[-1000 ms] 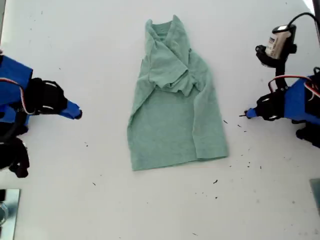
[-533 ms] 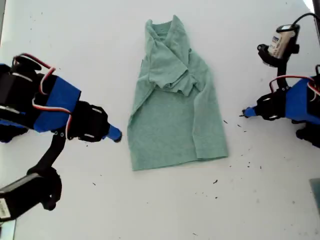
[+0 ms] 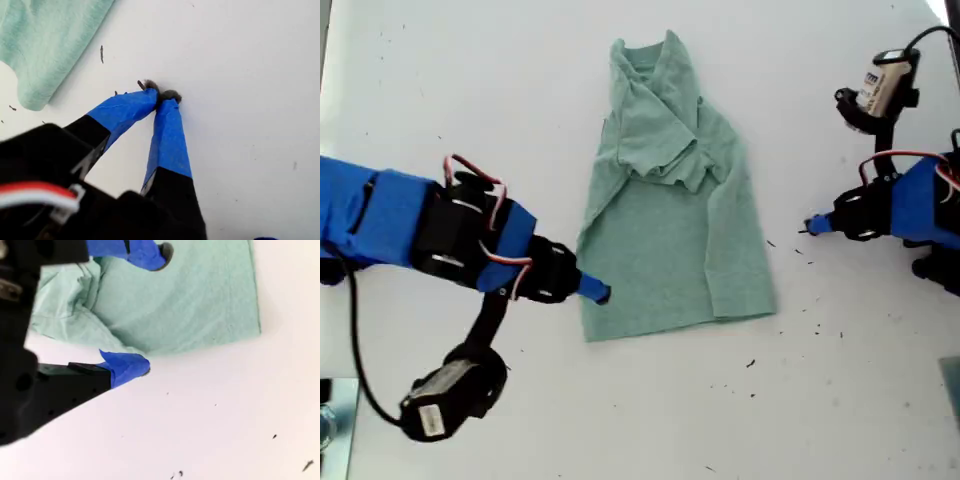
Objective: Fold t shirt
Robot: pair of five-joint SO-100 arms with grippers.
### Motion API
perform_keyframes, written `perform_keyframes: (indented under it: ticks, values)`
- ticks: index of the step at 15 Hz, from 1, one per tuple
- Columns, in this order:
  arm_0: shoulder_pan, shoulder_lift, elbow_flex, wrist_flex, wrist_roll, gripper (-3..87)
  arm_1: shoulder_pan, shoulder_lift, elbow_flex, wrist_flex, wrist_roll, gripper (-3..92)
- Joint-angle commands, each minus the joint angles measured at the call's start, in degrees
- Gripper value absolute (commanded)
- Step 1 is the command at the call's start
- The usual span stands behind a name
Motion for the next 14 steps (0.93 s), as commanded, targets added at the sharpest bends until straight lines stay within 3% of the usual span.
perform_keyframes:
  ticks: [1, 4, 6, 8, 14]
  values:
    - [-1.0, -4.7, 1.0, -6.8, 0.0, 28.3, -0.9, 0.4, 0.0, 0.4, 0.0, 2.4]
    - [-1.8, -8.6, 8.1, -16.4, -2.4, 20.6, -1.4, 1.2, 0.3, 0.5, -0.1, 2.4]
    - [-2.6, -6.6, 13.4, -19.7, -3.8, 2.6, -1.5, 1.4, 0.4, 0.5, -0.3, 2.4]
    - [-2.6, -3.5, 17.8, -22.6, -5.1, -0.1, -1.5, 1.6, 0.4, 0.5, -0.5, 2.4]
    - [-5.2, 12.6, 20.5, -15.5, -5.5, 0.2, -1.6, 2.5, 0.7, 0.8, -0.4, 2.4]
